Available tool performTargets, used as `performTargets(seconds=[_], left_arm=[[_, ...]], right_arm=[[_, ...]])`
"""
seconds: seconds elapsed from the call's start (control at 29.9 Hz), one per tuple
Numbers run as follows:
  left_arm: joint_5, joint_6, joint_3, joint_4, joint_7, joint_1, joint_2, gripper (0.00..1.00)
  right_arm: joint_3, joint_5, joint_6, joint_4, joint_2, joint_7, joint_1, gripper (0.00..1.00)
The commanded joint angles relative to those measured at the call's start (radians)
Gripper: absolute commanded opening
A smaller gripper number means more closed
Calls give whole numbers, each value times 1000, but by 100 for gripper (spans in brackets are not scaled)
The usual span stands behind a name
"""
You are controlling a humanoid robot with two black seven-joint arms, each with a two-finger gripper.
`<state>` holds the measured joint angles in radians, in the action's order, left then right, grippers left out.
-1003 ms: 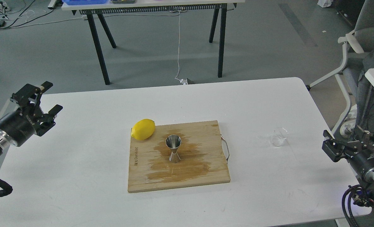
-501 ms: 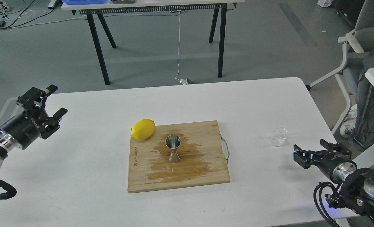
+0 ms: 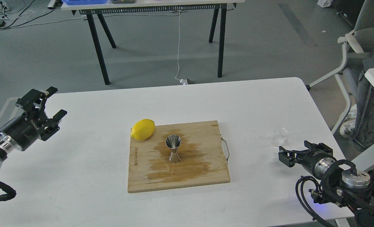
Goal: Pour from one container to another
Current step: 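Move the right gripper down toward the small clear glass cup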
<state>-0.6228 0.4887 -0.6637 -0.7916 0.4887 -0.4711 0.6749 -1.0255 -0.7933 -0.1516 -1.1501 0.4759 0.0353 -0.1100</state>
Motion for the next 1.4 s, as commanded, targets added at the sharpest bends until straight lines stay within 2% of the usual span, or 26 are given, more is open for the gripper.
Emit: performTargets(seconds=[0.0, 1.04, 1.37], left_arm=[[0, 0, -1, 2, 0, 0, -2, 98], [0, 0, -1, 17, 0, 8, -3, 98], [0, 0, -1, 32, 0, 8, -12, 98]], right_arm=[[16, 6, -14, 42, -16, 0, -42, 97], [35, 26, -23, 178, -131, 0, -157, 97], [33, 49, -25, 198, -168, 5, -157, 90]])
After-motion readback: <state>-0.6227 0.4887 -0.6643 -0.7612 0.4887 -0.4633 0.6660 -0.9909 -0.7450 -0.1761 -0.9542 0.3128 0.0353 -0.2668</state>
